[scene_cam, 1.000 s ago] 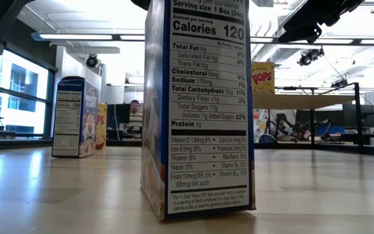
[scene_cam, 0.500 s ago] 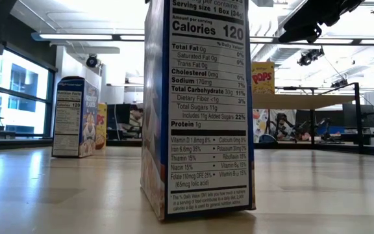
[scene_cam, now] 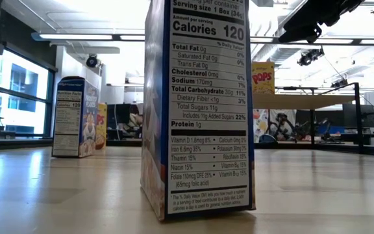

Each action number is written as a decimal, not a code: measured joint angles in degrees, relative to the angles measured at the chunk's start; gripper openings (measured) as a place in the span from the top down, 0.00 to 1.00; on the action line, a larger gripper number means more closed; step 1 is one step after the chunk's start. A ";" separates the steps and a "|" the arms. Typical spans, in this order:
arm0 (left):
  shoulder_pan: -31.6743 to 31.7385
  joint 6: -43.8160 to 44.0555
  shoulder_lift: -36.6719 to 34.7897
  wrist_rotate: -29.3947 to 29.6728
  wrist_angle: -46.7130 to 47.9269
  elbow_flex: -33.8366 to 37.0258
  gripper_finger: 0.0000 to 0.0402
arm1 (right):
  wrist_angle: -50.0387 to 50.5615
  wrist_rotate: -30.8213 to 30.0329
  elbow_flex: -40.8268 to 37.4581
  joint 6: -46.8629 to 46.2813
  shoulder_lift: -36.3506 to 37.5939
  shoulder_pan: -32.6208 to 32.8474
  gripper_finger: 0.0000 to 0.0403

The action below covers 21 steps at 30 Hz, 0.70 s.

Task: Stack cereal on shelf
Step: Put the top left blue cereal box on the shelf

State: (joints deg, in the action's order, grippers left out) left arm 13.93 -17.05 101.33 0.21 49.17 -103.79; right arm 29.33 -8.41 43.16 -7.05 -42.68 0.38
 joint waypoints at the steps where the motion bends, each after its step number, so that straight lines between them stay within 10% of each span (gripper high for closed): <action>1: 0.00 0.17 -0.56 0.46 0.54 0.00 0.32 | -0.01 0.00 0.00 0.00 0.00 0.00 0.44; 21: 0.81 4.22 -4.88 4.13 11.48 -0.02 0.32 | -2.69 0.11 0.00 4.52 -0.09 0.00 0.44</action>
State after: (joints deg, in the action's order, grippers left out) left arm 14.74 -12.83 96.44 4.34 60.65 -103.81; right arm 26.64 -8.30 43.16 -2.53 -42.76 0.38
